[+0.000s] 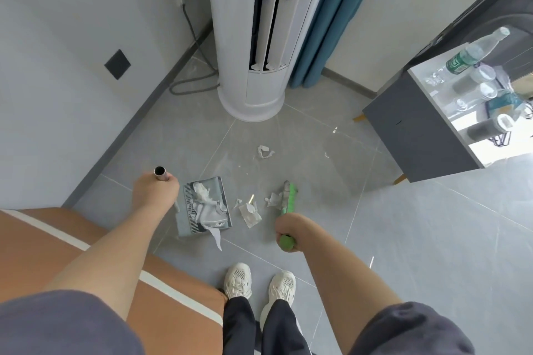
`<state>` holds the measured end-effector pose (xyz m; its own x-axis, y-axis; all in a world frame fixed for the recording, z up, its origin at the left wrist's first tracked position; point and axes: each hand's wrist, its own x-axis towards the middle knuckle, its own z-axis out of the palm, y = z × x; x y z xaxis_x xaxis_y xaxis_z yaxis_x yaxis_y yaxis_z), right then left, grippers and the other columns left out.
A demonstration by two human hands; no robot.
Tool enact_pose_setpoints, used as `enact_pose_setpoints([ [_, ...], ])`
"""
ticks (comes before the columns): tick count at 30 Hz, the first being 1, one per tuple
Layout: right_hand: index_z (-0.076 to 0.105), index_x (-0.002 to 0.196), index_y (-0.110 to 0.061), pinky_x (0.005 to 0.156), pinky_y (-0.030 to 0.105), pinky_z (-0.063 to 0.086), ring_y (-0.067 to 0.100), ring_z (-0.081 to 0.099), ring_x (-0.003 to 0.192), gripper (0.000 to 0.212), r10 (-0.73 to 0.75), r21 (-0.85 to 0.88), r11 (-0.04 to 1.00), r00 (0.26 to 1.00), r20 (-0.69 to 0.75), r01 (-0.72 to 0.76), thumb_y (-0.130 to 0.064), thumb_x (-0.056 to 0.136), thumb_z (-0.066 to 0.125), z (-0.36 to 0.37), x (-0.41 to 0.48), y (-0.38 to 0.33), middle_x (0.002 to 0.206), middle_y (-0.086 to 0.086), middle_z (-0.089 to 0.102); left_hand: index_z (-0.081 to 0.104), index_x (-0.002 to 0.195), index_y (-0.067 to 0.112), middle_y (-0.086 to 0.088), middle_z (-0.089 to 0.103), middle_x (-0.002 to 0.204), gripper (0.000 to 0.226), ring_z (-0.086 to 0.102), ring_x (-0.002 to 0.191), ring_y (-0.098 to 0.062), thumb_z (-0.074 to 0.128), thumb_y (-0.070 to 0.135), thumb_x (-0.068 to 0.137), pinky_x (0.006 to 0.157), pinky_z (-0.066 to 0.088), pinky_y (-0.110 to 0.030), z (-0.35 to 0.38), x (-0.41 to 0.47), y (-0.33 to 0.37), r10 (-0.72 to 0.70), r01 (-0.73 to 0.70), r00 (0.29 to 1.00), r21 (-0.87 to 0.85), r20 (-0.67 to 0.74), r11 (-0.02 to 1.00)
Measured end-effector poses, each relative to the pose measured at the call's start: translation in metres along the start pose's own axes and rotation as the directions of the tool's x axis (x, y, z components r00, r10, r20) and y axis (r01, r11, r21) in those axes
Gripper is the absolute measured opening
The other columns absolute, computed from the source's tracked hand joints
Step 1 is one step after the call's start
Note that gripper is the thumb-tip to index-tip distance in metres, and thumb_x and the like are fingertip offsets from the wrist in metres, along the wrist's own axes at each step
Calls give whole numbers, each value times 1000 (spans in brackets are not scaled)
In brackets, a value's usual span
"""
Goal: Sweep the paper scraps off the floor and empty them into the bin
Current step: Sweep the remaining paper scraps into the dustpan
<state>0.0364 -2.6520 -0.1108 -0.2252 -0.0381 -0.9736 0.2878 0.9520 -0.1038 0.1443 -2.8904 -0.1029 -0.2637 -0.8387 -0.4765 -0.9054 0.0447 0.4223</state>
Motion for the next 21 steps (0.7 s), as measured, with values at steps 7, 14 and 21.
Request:
enact_pose_setpoints([
  [7,42,74,-14,30,12,40,10,42,58,25,-68,100,994,985,162,52,0,94,40,11,-1,-47,72,1,41,45,56,3,-12,46,53,35,55,68,-38,48,13,89,62,39,-34,18,-7,5,26,-27,998,13,59,1000],
  [14,40,80,-10,29,10,31,7,35,22,18,36,109,992,967,251,-65,-3,96,34,-17,-16,-53,38,1,40,39,54,5,-12,44,52,38,46,57,-33,45,16,90,54,34,-32,33,-9,26,87,-86,996,-26,37,996],
  [21,39,139,-5,35,11,33,12,37,30,48,46,-310,951,983,178,12,-1,91,39,-88,-19,-51,59,5,39,41,50,6,-4,44,35,41,45,53,-31,47,14,90,47,32,-27,33,-1,39,67,-66,998,-117,-2,991],
])
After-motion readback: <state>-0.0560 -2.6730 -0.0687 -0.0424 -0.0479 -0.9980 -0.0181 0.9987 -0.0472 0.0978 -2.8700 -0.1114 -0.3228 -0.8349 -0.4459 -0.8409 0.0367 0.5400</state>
